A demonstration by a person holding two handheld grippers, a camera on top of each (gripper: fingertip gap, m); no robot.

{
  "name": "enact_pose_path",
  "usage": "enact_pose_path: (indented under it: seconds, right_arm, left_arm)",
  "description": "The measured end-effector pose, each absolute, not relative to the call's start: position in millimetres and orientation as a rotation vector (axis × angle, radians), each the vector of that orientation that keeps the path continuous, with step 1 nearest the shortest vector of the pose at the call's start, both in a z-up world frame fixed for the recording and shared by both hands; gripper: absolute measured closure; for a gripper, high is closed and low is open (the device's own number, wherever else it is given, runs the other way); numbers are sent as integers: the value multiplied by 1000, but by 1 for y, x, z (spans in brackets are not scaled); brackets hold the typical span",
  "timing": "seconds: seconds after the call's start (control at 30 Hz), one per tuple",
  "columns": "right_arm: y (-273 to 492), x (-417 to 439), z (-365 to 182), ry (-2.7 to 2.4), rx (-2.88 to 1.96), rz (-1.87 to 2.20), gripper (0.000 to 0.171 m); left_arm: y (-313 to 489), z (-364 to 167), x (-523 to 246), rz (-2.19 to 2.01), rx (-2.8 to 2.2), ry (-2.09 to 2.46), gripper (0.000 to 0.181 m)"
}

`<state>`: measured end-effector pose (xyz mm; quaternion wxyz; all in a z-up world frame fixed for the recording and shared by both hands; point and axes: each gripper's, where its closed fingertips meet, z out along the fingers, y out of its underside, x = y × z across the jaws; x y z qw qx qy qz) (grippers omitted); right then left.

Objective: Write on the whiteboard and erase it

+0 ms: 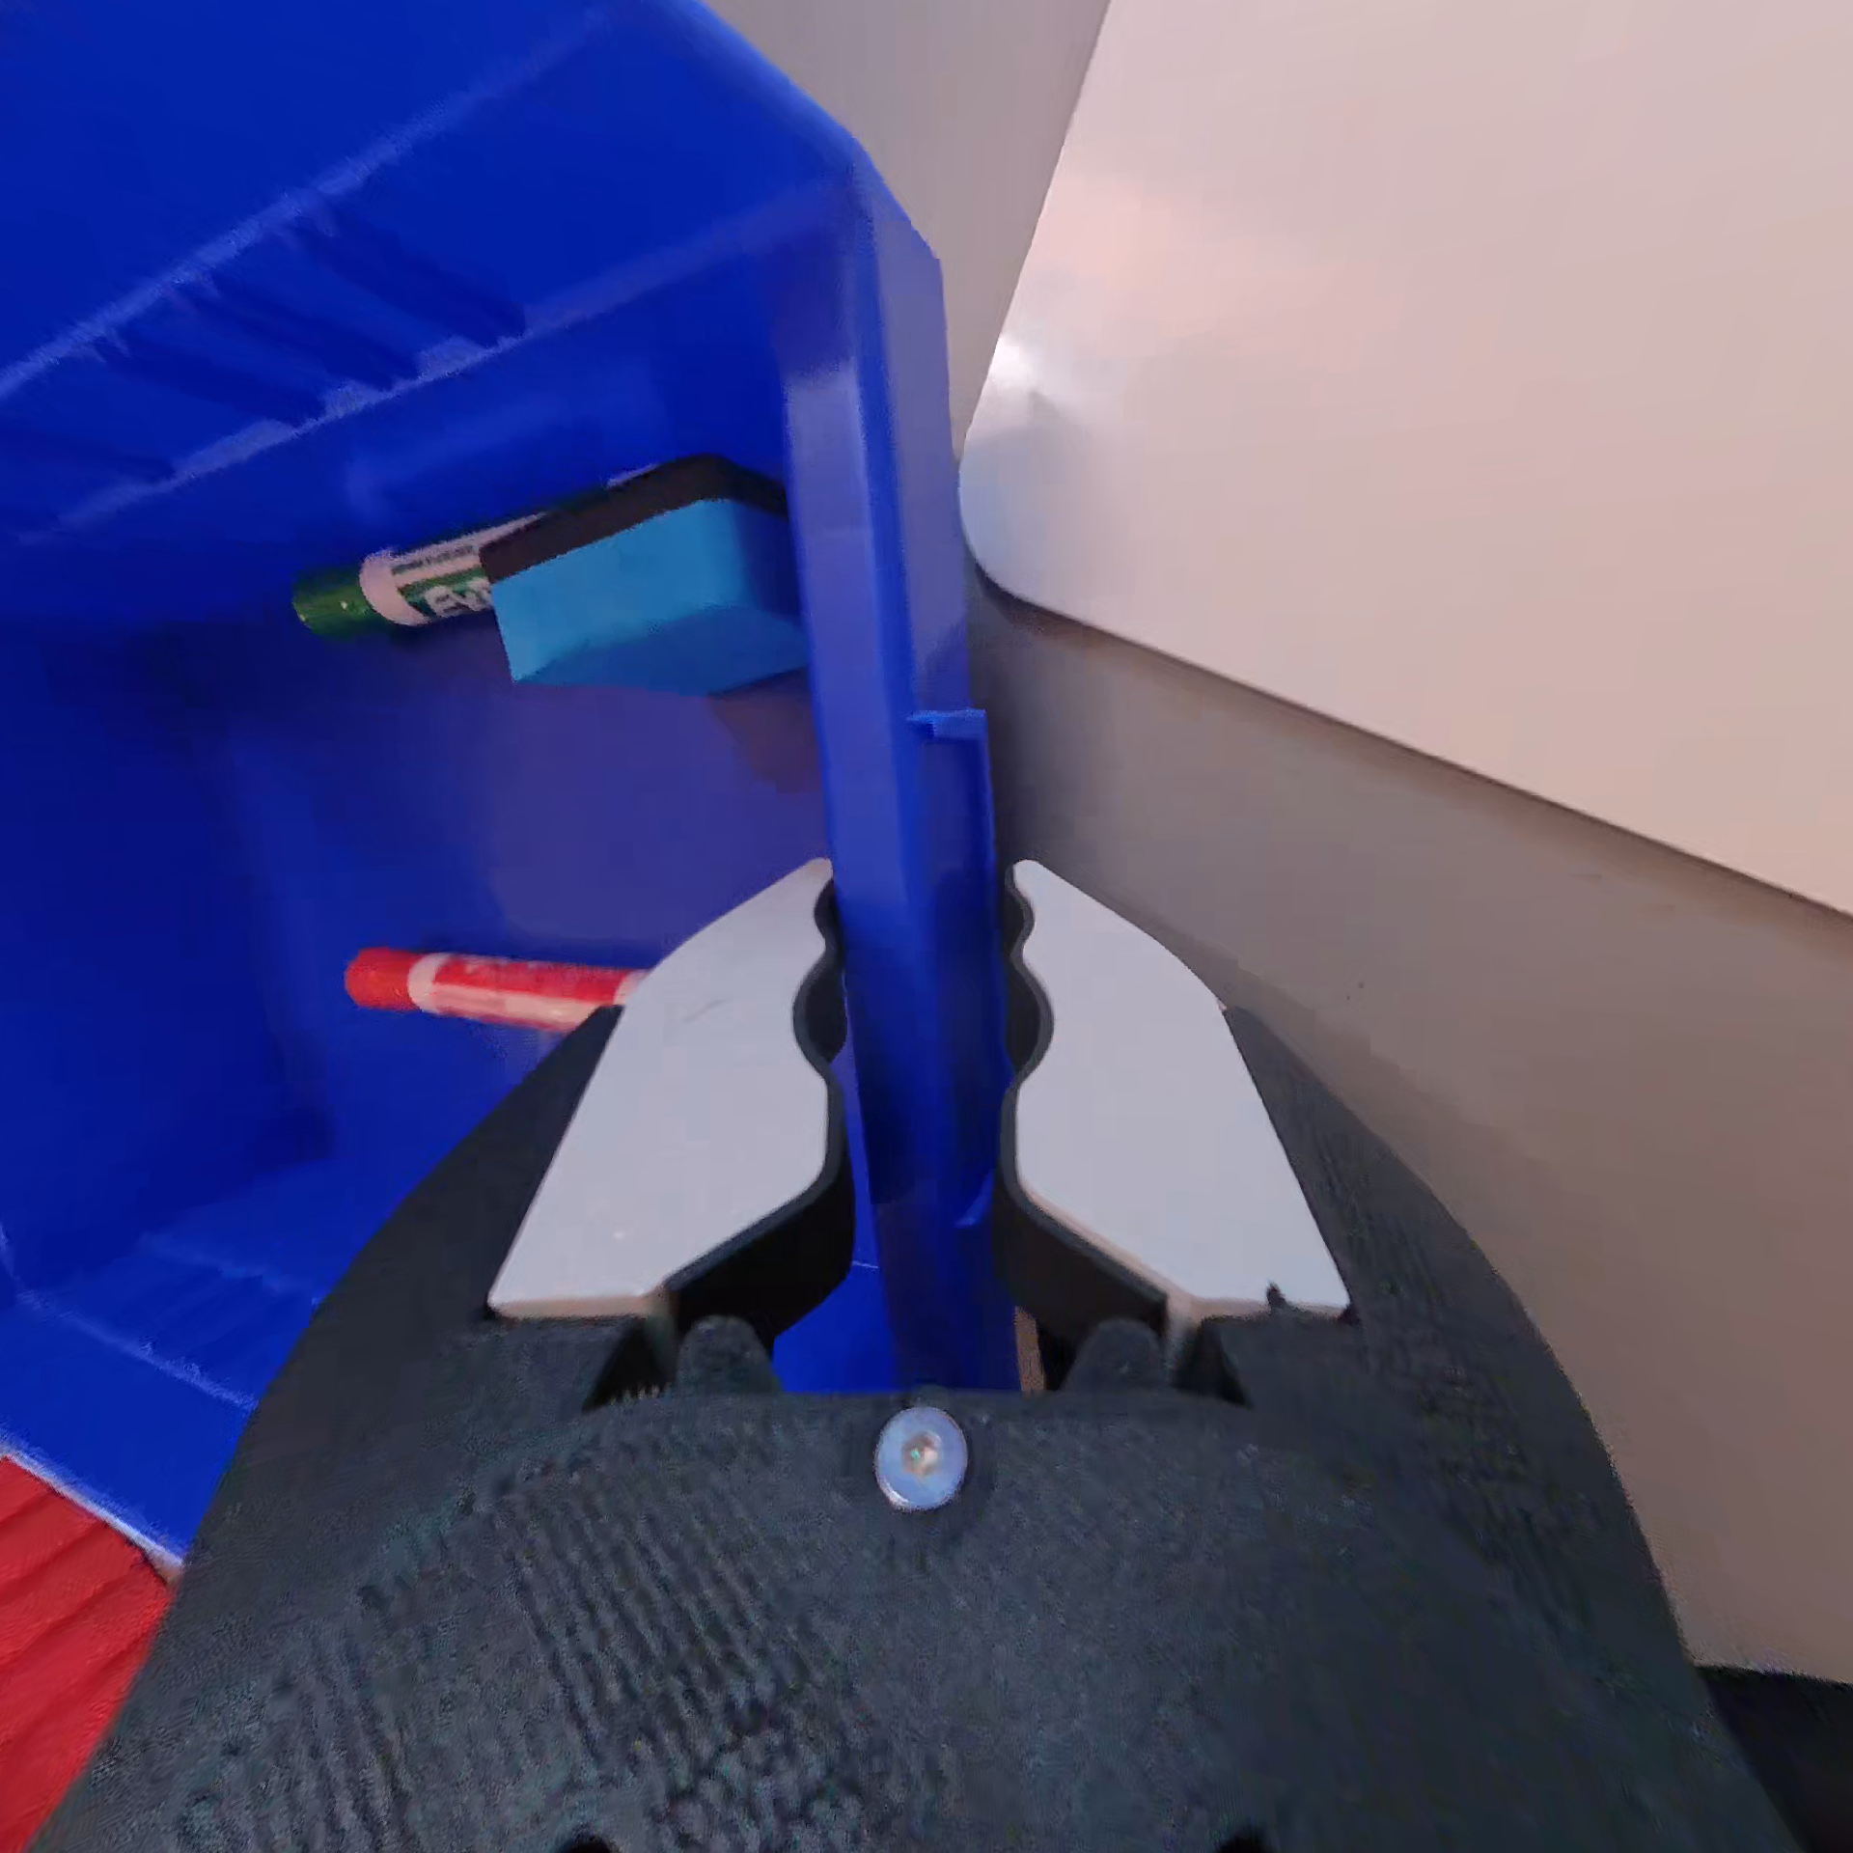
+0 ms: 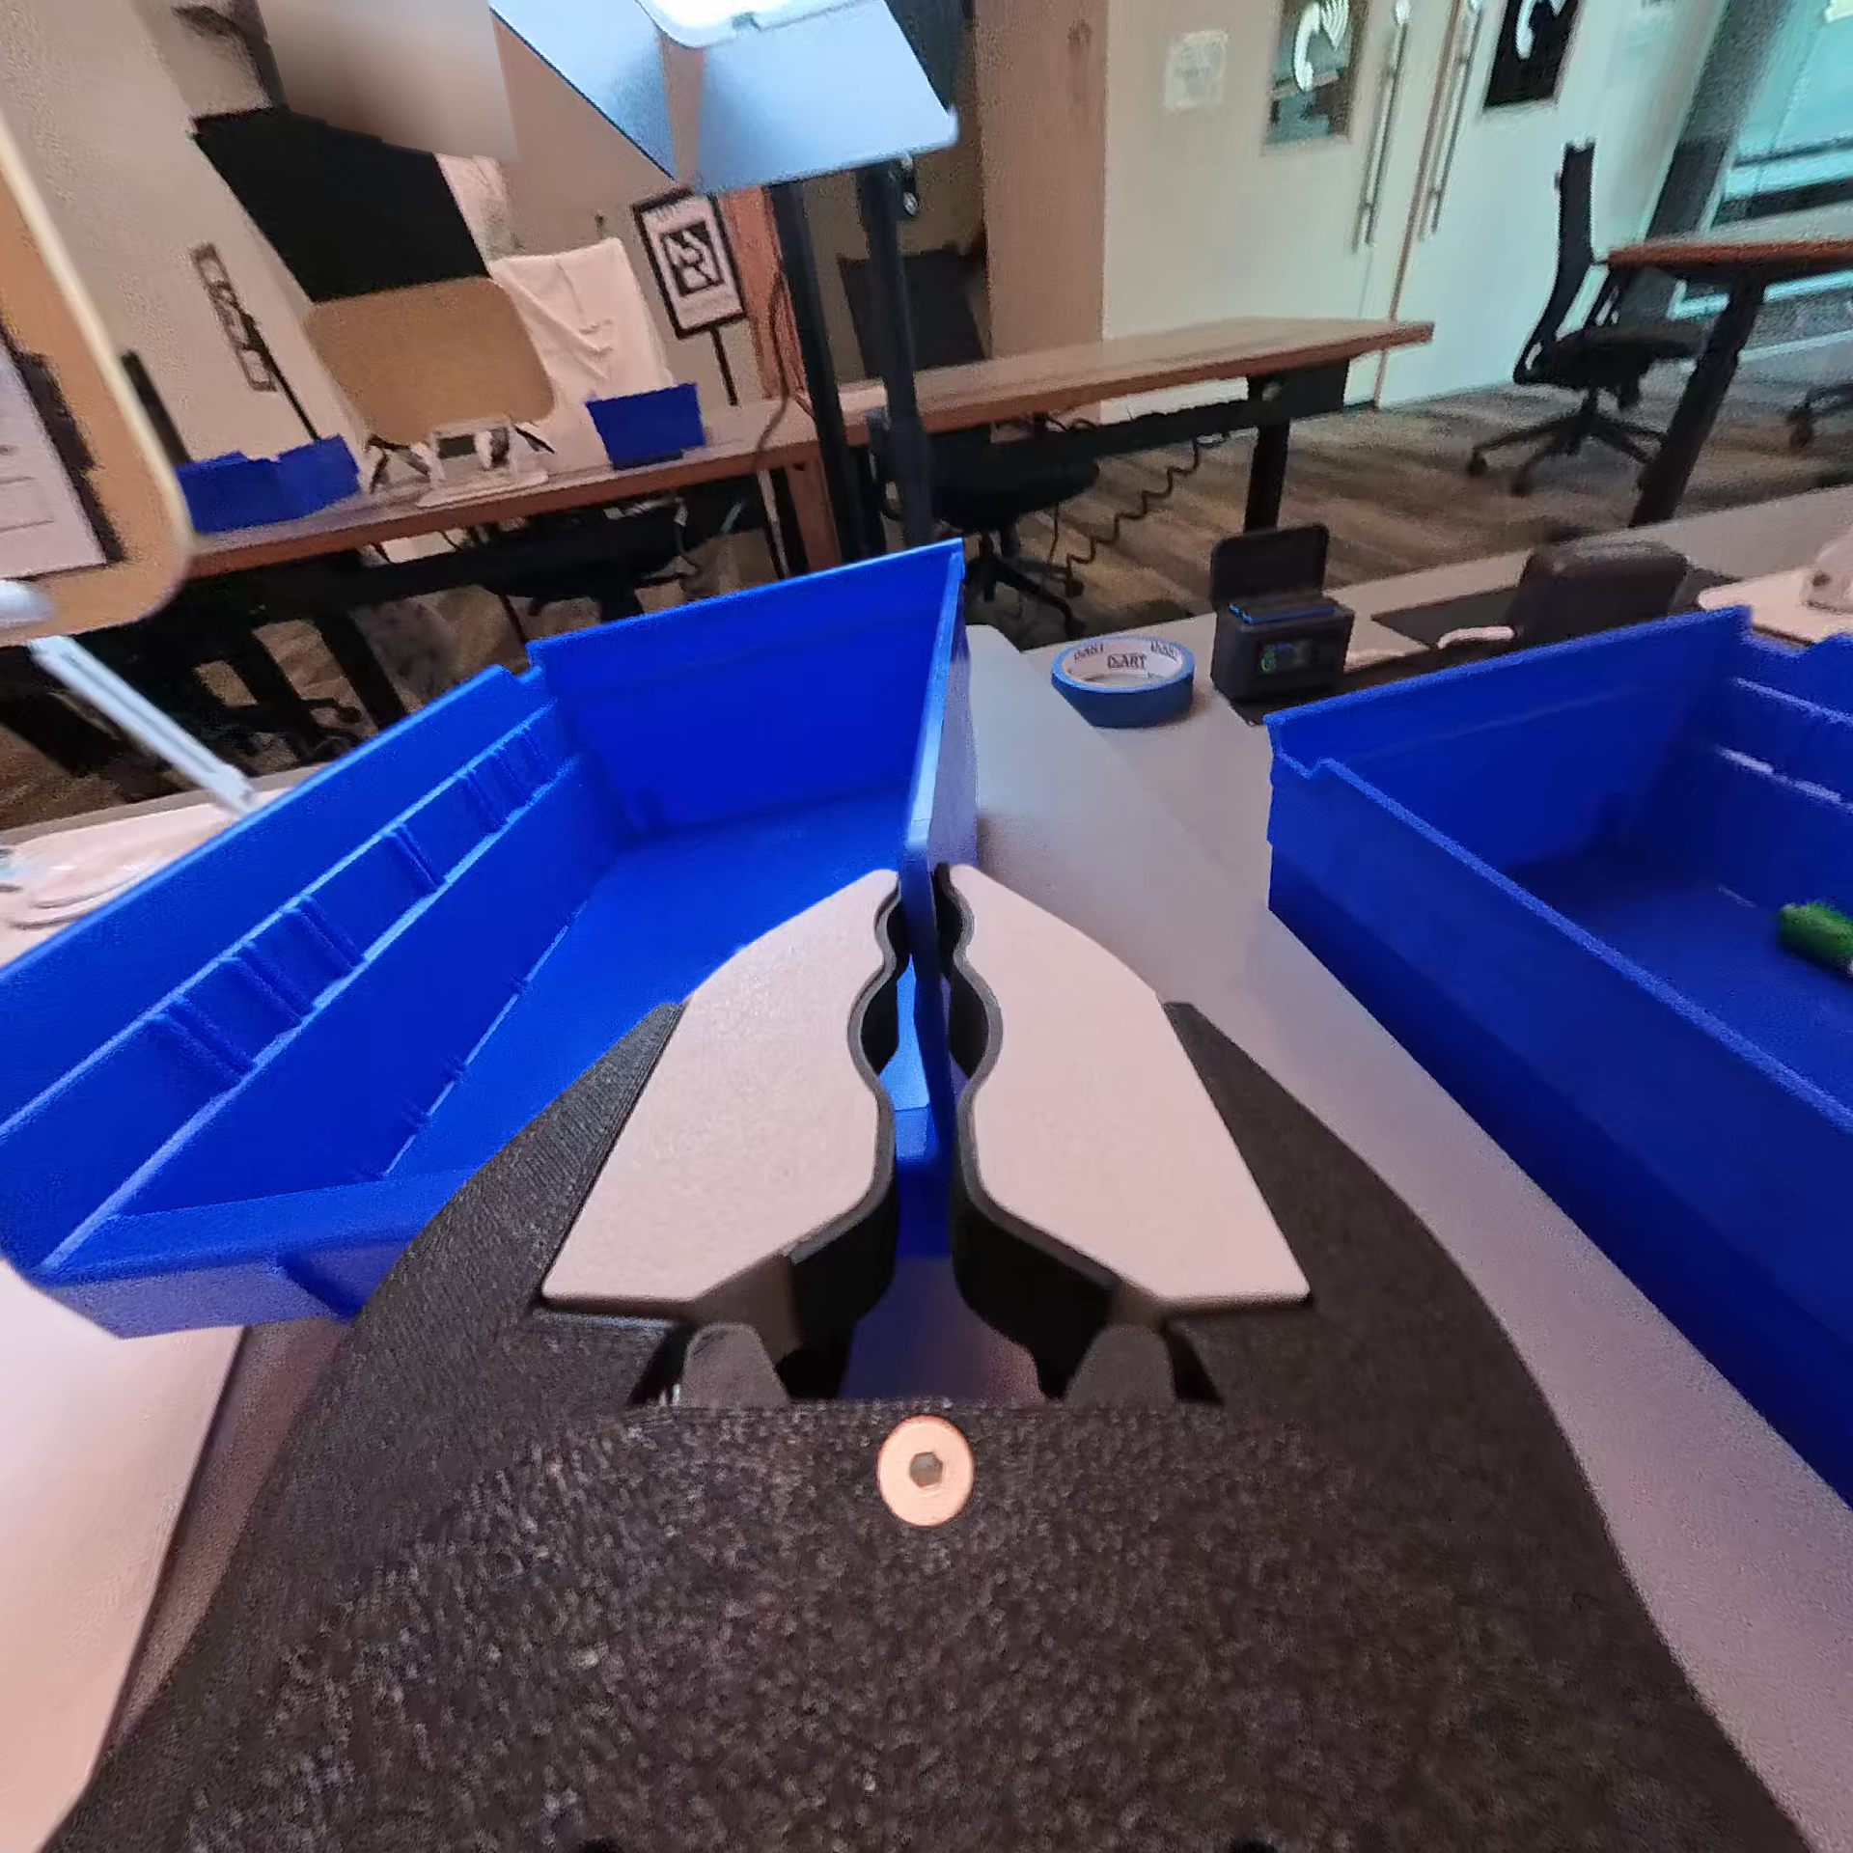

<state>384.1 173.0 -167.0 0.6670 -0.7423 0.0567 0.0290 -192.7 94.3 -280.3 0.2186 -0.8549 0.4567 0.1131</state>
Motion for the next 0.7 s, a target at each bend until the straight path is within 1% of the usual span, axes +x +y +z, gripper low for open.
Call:
enact_pose_path:
  seconds: [0.1,0.13,0.23,0.27,0.33,0.4,0.47,0.53,0.57,0.63,0.7]
  right_arm:
    - [188,384,-181,129,-1741,36,167]
    - [191,379,-186,112,-1761,47,164]
    - [193,366,-203,94,-1815,94,139]
    - [191,365,-202,90,-1811,89,136]
    - [187,365,-193,62,-1798,36,121]
    - [180,355,-178,-63,-1764,-78,122]
    - [174,322,-174,-315,-1757,-166,126]
    - [165,274,-195,-634,-1855,-87,122]
    - [161,259,-210,-755,-1920,-56,116]
    - [160,252,-234,-949,-1985,-155,109]
    - [165,258,-254,-1111,-2039,-329,112]
  left_arm:
    - [90,-280,-211,335,-2399,1227,153]
    - [89,-280,-217,337,-2400,1222,153]
    - [83,-279,-232,331,-2397,1191,153]
    - [81,-279,-237,330,-2393,1178,153]
    - [79,-279,-247,336,-2386,1156,153]
    - [78,-280,-259,335,-2386,1126,153]
    - [75,-279,-269,316,-2382,1112,153]
    - [71,-279,-275,301,-2379,1119,153]
    - [69,-280,-277,306,-2373,1130,153]
    - [65,-280,-278,295,-2360,1150,153]
    - [60,-280,-276,283,-2355,1158,153]
